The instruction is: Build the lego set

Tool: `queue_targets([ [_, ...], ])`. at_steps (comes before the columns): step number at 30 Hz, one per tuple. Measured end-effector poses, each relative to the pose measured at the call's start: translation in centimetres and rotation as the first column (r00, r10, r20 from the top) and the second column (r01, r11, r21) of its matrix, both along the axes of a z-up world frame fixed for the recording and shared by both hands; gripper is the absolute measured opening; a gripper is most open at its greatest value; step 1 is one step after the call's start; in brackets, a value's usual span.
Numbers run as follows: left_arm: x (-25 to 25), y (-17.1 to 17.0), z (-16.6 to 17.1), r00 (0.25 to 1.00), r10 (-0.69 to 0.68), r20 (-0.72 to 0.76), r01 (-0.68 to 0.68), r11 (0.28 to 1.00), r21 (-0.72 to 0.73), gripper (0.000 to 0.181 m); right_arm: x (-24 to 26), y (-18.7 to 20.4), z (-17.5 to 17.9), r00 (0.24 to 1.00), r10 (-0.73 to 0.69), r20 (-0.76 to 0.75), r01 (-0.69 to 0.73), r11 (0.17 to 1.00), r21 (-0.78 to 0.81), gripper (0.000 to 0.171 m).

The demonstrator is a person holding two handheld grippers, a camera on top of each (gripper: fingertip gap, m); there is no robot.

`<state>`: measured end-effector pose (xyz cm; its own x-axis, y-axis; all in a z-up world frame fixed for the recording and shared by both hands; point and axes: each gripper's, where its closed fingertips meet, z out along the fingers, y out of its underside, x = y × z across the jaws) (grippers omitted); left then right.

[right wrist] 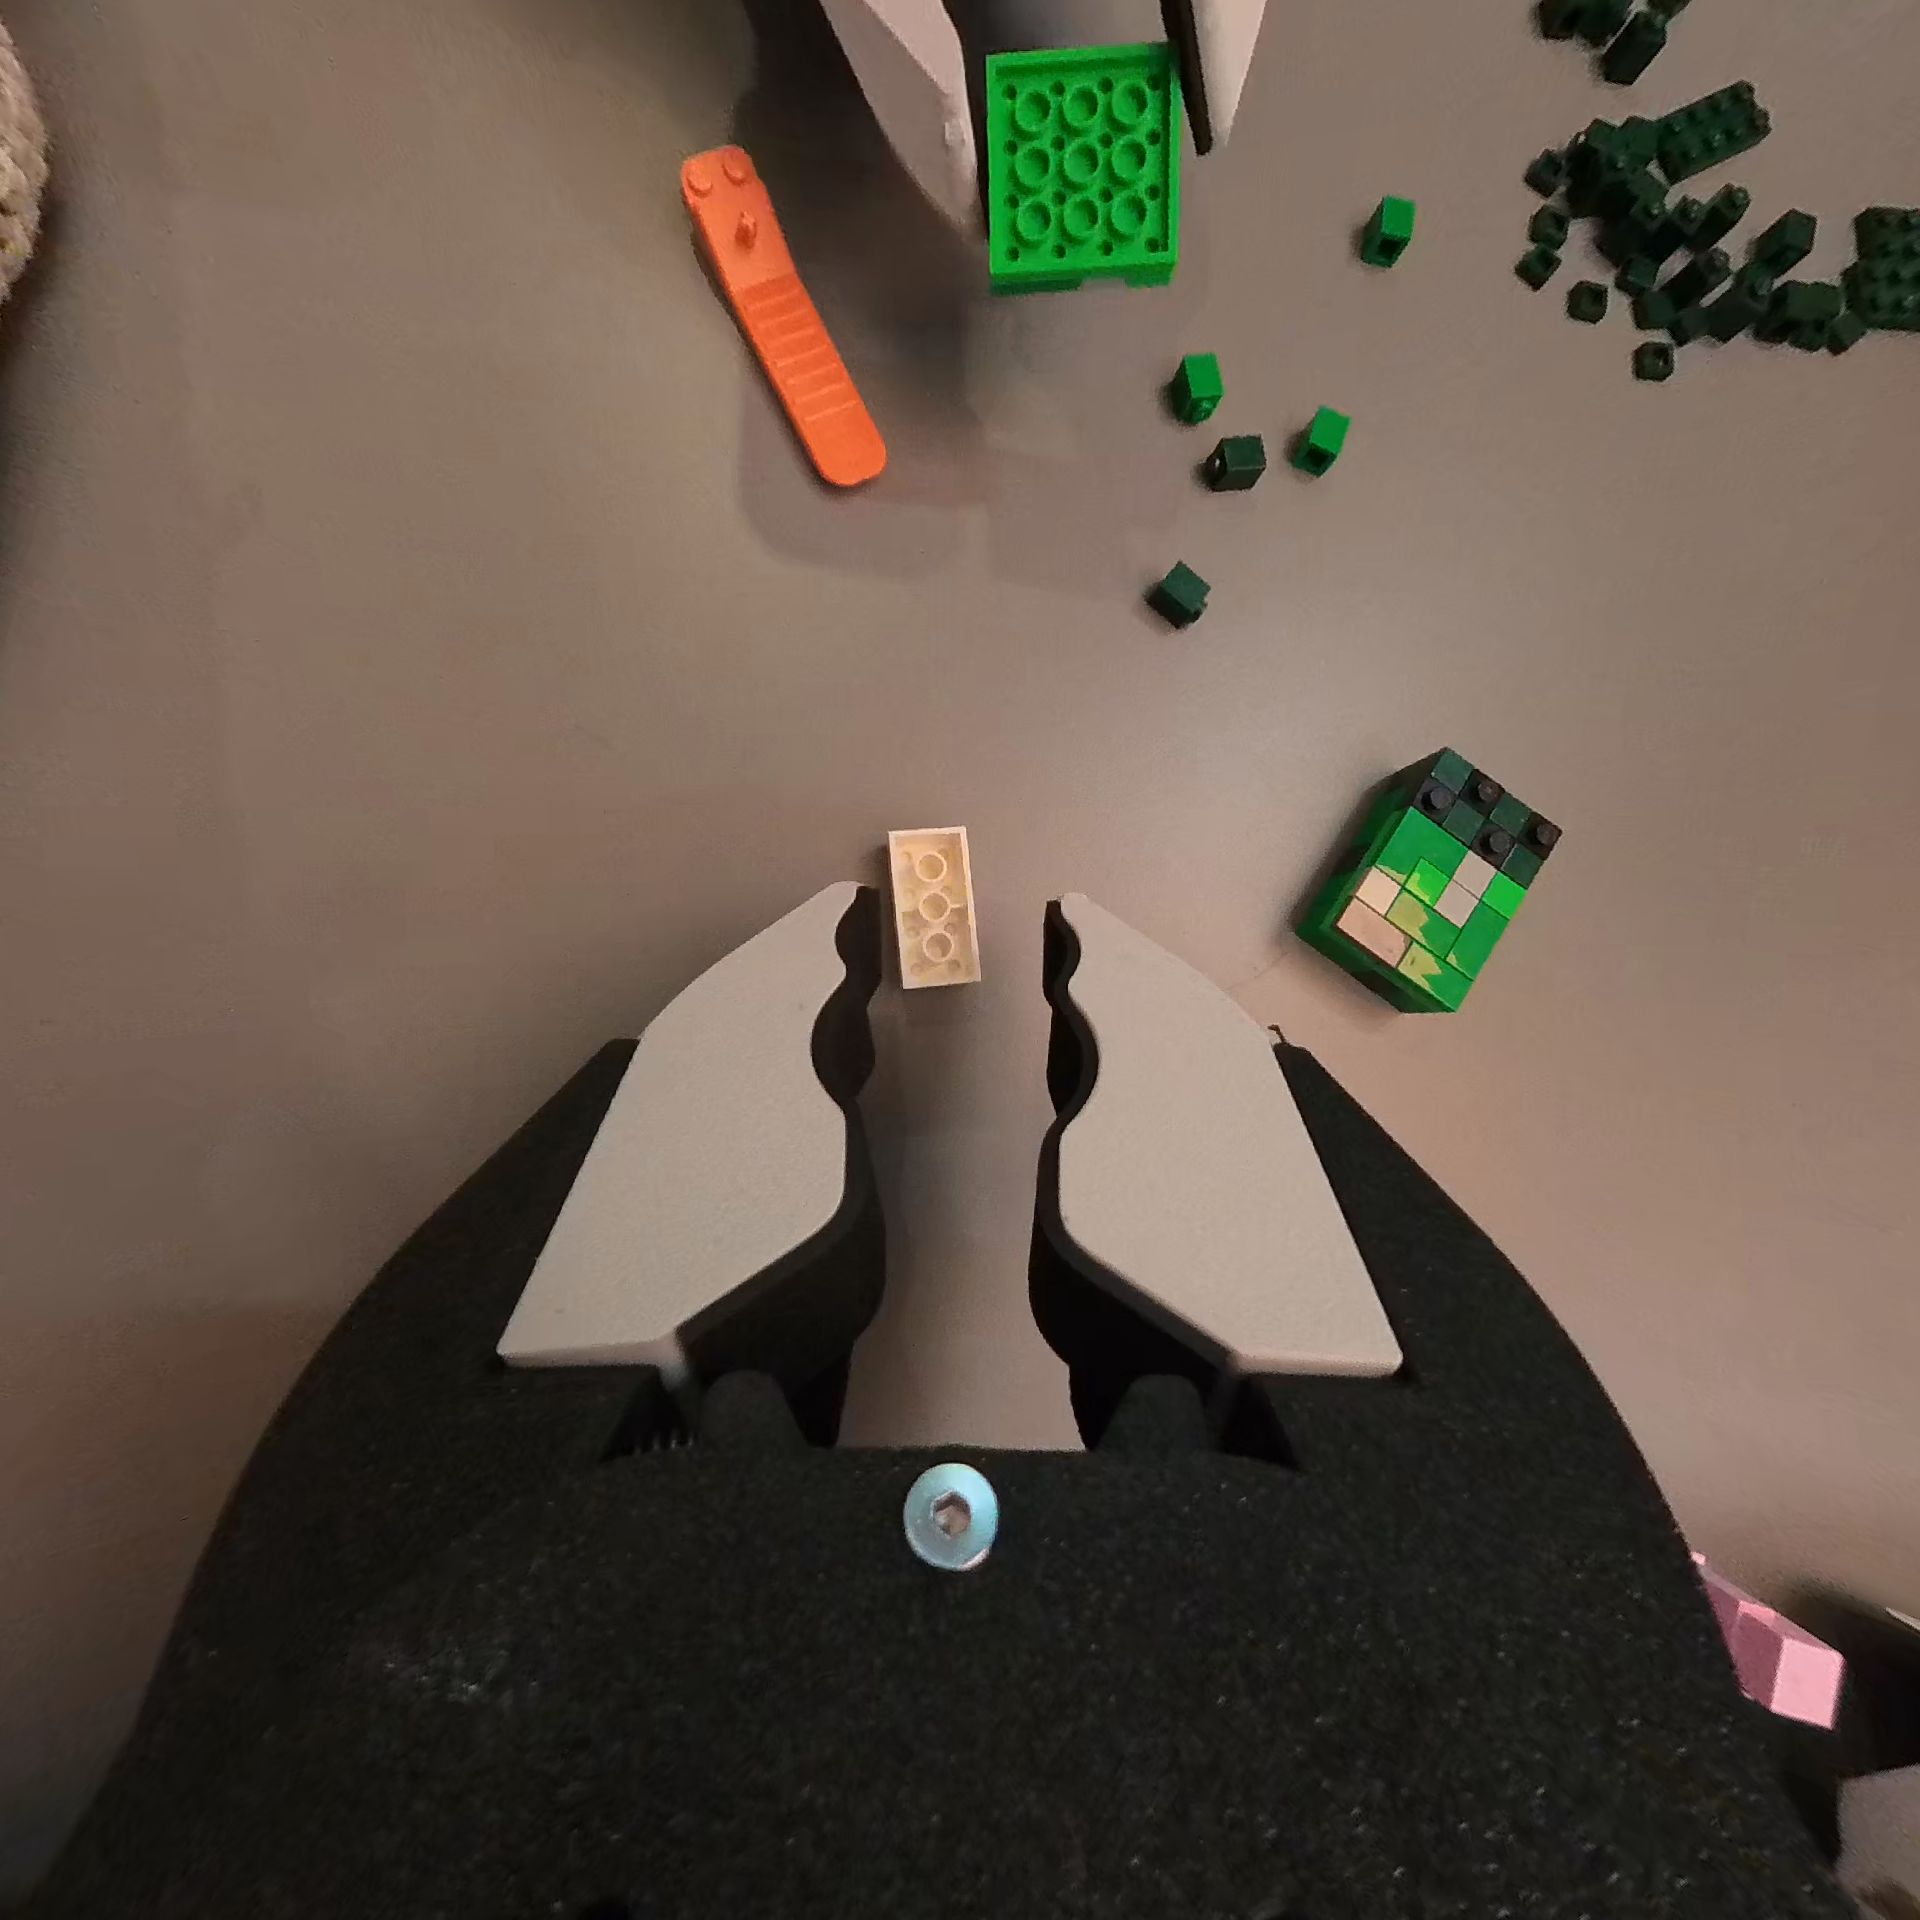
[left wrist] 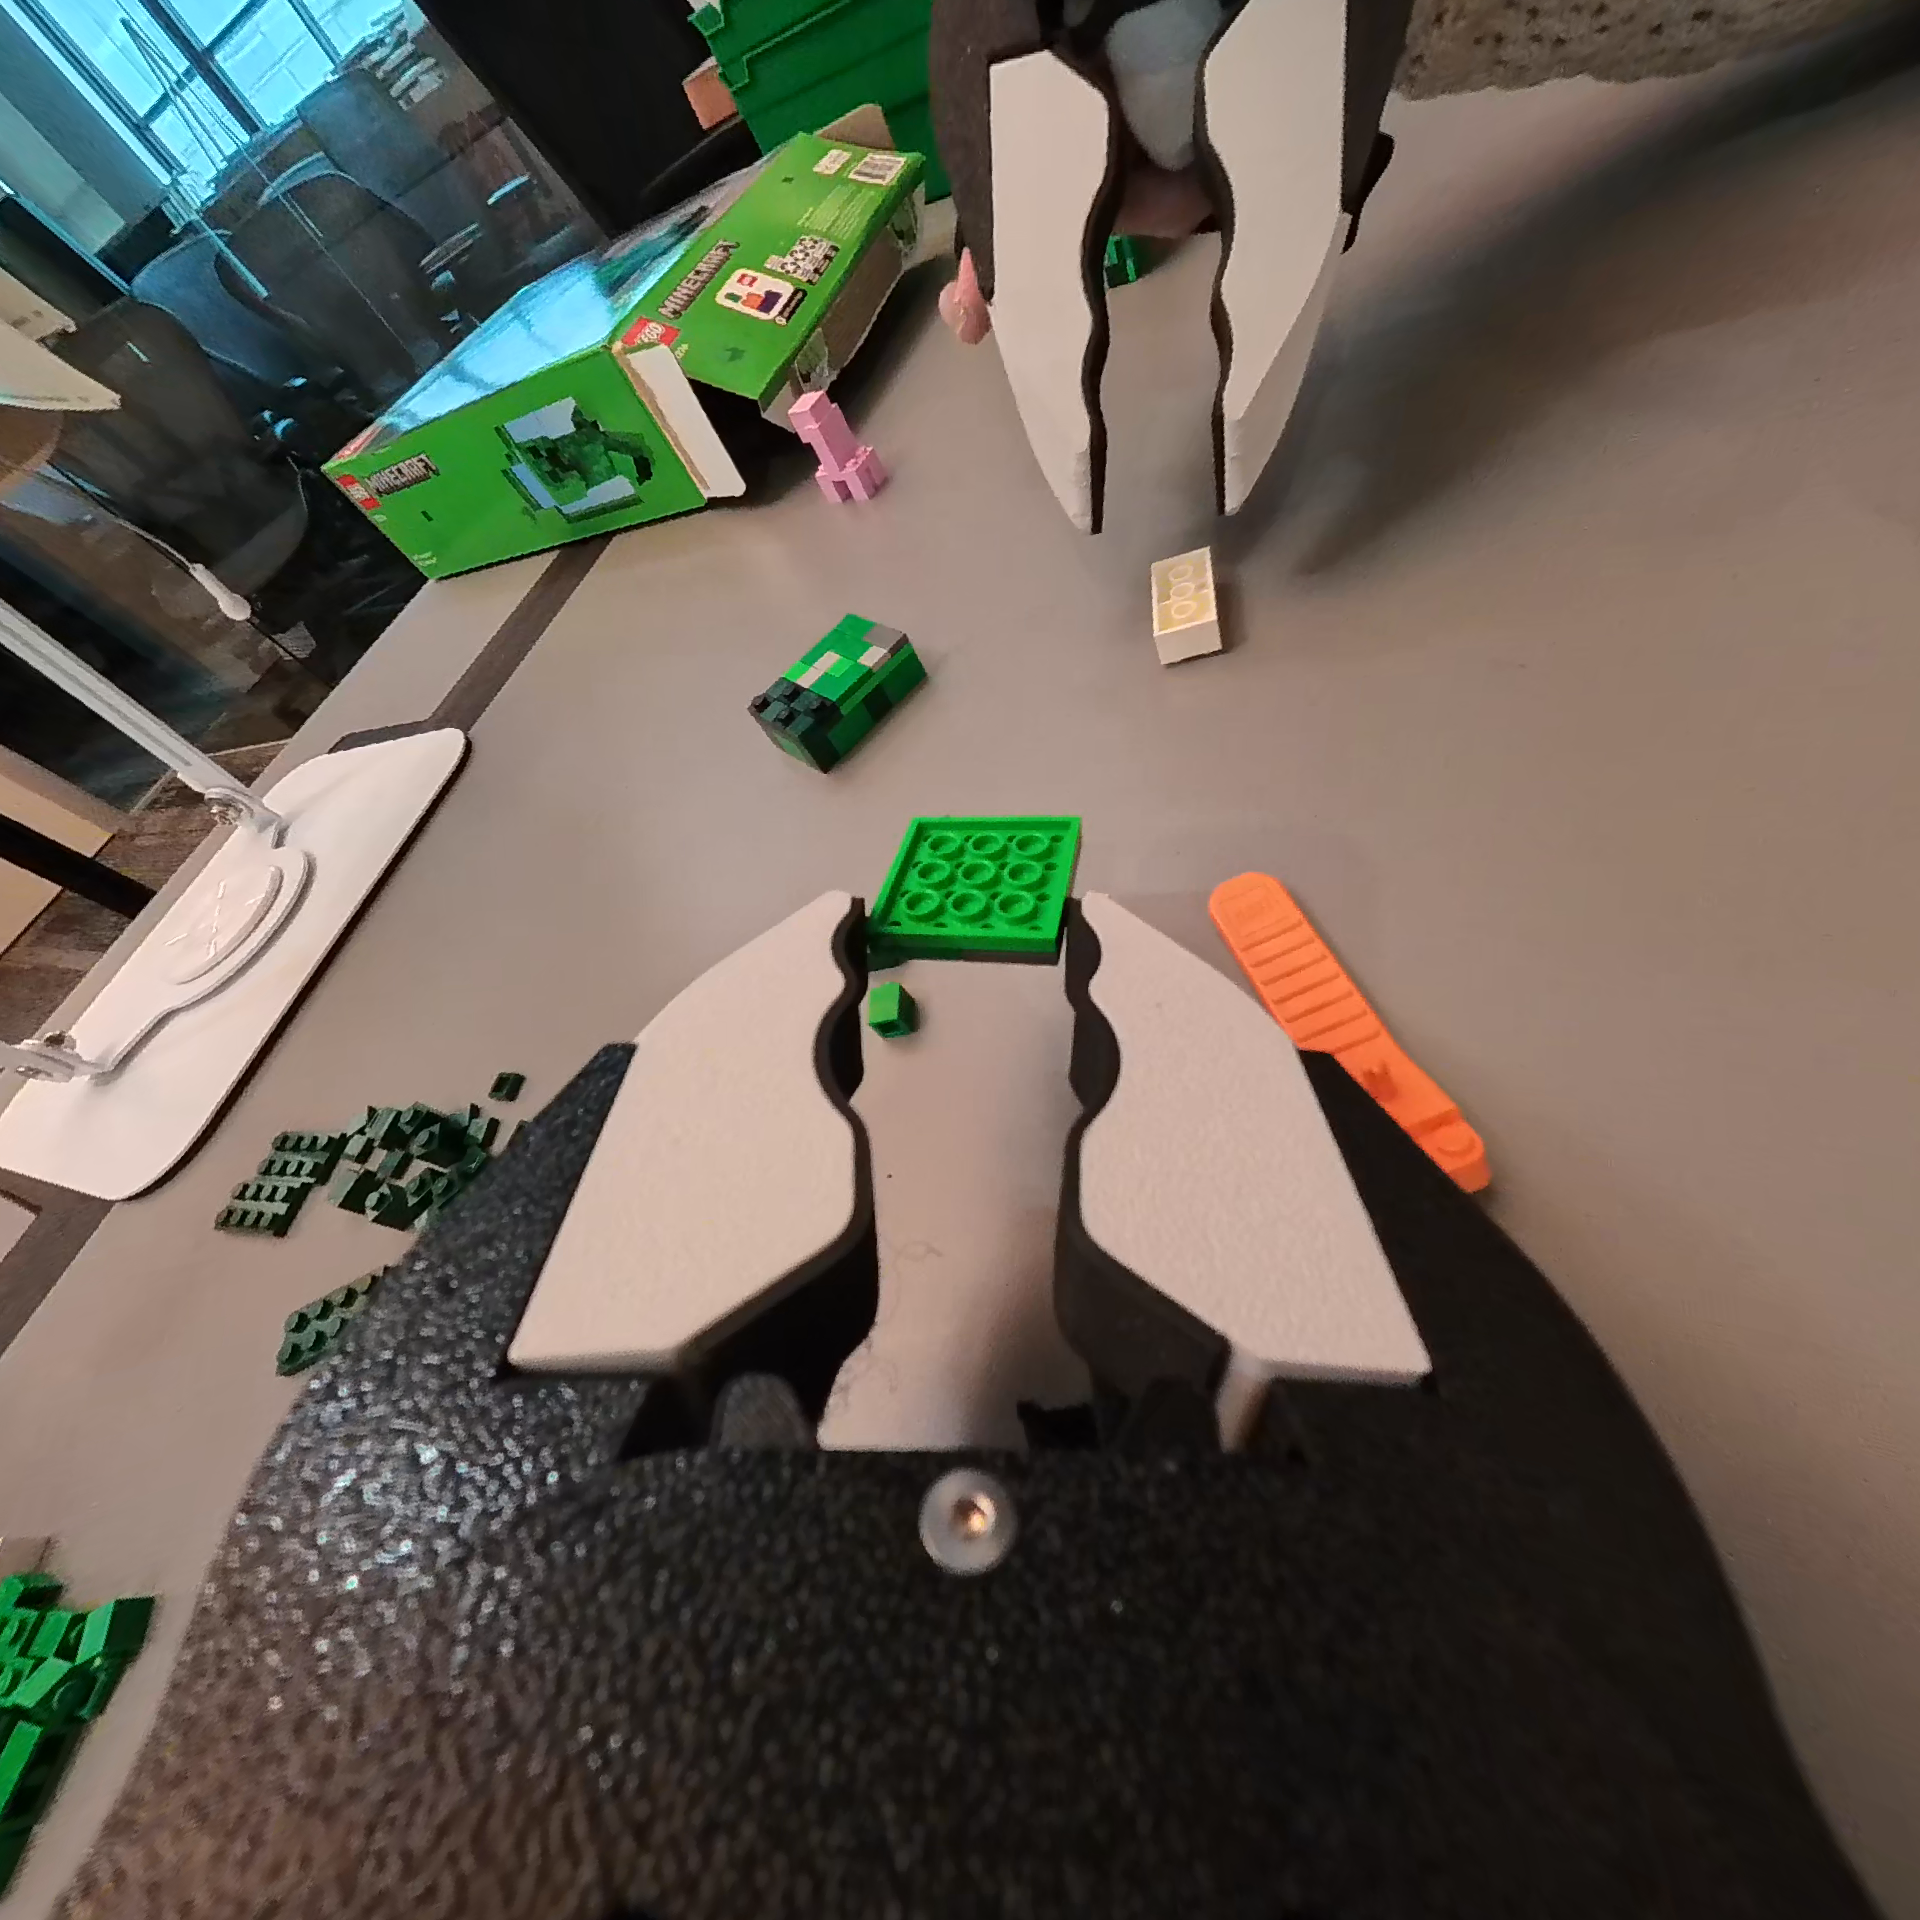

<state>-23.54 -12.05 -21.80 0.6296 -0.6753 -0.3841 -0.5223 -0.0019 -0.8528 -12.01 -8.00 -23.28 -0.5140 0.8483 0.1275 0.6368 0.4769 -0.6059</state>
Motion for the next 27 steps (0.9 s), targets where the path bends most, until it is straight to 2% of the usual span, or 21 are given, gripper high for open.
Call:
queue_targets([
  [12, 0.0, 0.0, 0.0, 1.000, 0.000, 0.000, 0.000, 1.000, 0.000, 0.036, 0.0, 0.2, -0.3, 1.000, -0.013, 0.003, 0.013, 1.000, 0.007, 0.030],
  [19, 0.1, 0.1, 0.0, 1.000, 0.000, 0.000, 0.000, 1.000, 0.000, 0.036, 0.2, 0.1, -0.7, 1.000, -0.009, 0.024, 0.009, 1.000, -0.015, 0.038],
  [27, 0.1, 0.1, 0.0, 1.000, -0.001, 0.001, 0.001, 1.000, -0.001, 0.036, 0.1, -0.1, -1.6, 0.998, 0.022, 0.057, -0.022, 1.000, 0.003, 0.032],
])
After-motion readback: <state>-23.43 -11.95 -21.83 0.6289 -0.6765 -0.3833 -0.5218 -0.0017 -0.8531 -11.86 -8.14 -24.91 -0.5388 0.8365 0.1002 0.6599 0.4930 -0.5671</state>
